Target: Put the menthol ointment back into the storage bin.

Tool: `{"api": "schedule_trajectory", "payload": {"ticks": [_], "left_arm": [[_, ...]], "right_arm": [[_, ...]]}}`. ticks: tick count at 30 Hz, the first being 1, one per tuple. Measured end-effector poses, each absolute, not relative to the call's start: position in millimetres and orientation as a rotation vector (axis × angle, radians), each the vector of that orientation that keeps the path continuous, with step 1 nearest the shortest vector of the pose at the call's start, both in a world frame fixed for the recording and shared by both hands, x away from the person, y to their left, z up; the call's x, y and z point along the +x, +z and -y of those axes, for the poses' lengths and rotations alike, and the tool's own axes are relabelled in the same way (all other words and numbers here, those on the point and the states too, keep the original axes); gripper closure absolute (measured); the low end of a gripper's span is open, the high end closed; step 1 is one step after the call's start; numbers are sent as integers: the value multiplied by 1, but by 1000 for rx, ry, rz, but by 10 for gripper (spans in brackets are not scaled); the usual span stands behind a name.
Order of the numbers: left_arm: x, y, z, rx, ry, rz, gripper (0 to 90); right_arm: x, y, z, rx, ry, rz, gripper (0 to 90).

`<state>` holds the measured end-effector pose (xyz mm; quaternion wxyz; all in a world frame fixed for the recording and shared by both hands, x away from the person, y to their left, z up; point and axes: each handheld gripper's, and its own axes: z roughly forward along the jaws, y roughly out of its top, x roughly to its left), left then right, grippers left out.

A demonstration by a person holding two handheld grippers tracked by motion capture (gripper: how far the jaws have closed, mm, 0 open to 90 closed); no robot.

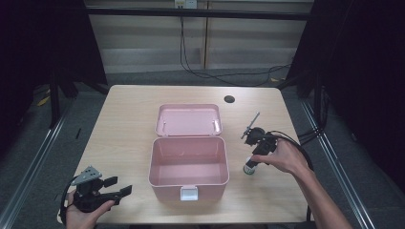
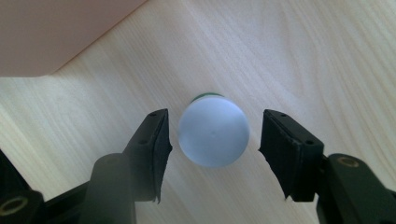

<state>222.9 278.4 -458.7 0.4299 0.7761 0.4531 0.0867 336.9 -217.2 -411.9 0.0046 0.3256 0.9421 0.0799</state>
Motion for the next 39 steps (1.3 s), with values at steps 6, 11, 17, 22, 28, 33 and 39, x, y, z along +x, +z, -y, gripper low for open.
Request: {"api": "schedule_trajectory", "payload": {"ticks": [6,11,17,22,28,33,39], "left_arm": [[223,-460,-278,1927,217,-1140,288],[223,-459,-278,1931,209,-1128,312],[223,-460,-278,1940,207,-1124,315],[223,-459,-277,1946,208,-1121,316],[223,-459,-277,1946,212,-1119,312],[222,-458,-277,1928,222,-1128,295],[223,-458,-278,1943,221,-1122,291]], "right_arm": [[340,-419,217,1009,211,-2973,423],[340,-427,212,994,167,-2981,458],[342,-433,208,972,137,-3004,508],[342,-433,209,981,143,-3012,512],[341,-433,207,944,115,-3031,515],[340,-433,207,915,119,-3044,516],[337,-428,207,873,147,-3039,516]]}}
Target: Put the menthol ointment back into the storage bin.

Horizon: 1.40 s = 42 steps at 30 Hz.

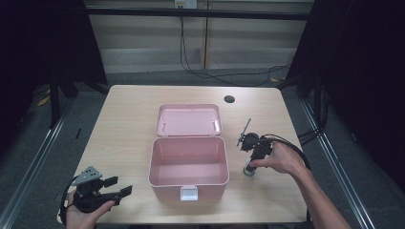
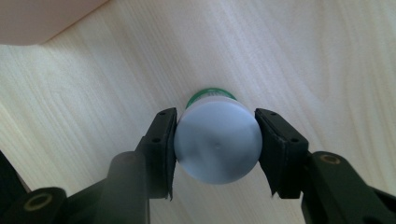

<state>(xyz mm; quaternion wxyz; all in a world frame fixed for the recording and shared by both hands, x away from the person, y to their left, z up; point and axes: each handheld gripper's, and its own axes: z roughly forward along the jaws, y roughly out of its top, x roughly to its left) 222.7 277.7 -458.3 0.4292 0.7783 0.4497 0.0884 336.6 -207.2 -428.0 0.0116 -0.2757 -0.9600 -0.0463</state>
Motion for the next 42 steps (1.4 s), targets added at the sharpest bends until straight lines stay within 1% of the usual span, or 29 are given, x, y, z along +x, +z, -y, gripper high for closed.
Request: {"api": "schedule_trajectory", "payload": {"ticks": [16,32,42], "left_arm": [[223,-459,-277,1946,228,-1133,268],[224,-460,-277,1931,211,-1148,166],[224,-460,-276,1946,217,-1143,168]], "right_arm": [[329,-404,207,-821,-223,3017,517],[325,-367,203,-815,-268,3062,516],[320,-349,197,-802,-310,3100,517]]}}
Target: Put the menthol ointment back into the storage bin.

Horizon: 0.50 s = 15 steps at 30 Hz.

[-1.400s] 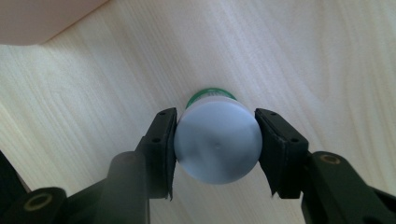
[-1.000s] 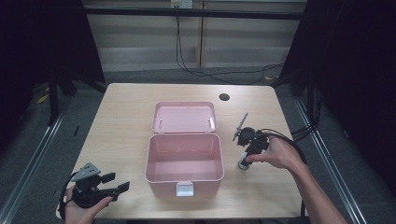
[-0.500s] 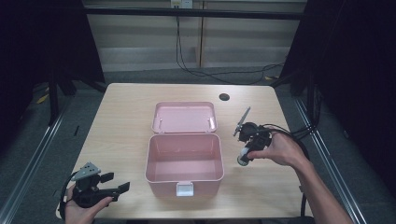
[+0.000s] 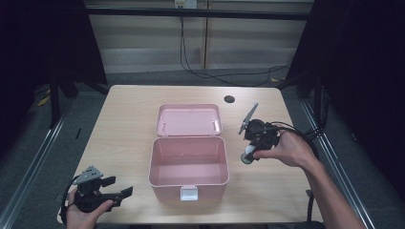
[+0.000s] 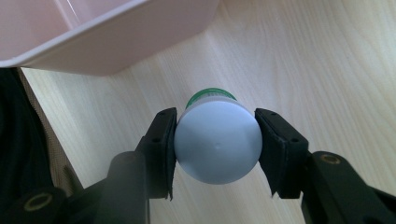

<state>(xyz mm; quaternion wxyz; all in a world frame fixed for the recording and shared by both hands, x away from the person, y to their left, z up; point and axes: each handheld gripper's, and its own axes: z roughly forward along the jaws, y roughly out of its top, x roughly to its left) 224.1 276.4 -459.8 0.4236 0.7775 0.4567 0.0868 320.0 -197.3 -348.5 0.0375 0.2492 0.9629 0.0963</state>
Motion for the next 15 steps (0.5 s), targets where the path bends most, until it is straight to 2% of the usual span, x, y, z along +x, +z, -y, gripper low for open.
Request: {"api": "schedule_trajectory", "payload": {"ticks": [15], "left_arm": [[225,-461,-276,1955,220,-1147,188]], "right_arm": [[319,-322,194,735,366,-2949,517]]}}
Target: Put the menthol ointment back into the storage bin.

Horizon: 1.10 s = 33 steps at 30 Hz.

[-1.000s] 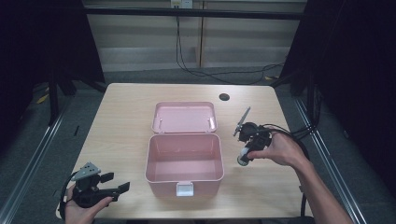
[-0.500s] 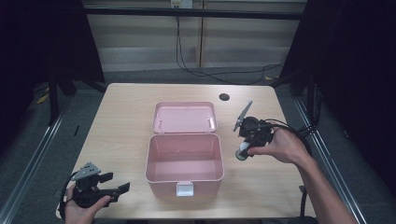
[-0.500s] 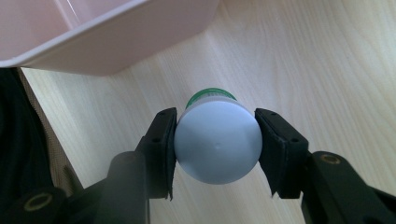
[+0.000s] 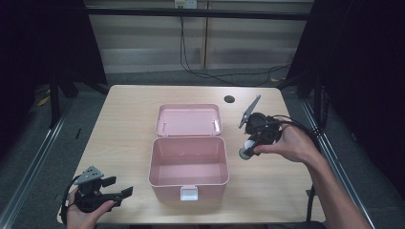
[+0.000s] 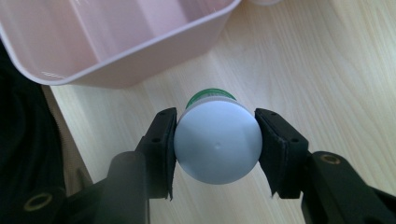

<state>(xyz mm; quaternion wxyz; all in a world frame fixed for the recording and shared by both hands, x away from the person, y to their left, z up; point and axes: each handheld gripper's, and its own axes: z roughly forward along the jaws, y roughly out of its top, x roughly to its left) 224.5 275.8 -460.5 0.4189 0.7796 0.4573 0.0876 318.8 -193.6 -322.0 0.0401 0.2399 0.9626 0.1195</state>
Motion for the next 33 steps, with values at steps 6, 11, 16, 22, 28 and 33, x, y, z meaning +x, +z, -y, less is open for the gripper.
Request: {"api": "schedule_trajectory", "payload": {"ticks": [6,11,16,22,28,33], "left_arm": [[225,-461,-276,1967,223,-1143,197],[225,-461,-276,1968,224,-1142,197],[225,-461,-276,1959,224,-1147,198],[225,-461,-276,1955,223,-1146,197],[224,-460,-276,1951,225,-1146,197],[225,-460,-276,1962,222,-1144,197]], "right_arm": [[320,-310,189,696,397,-2939,516],[318,-299,184,669,415,-2928,517],[318,-290,177,638,435,-2926,516],[320,-281,170,599,488,-2936,517],[320,-274,159,557,503,-2942,517],[322,-271,144,521,511,-2949,517]]}}
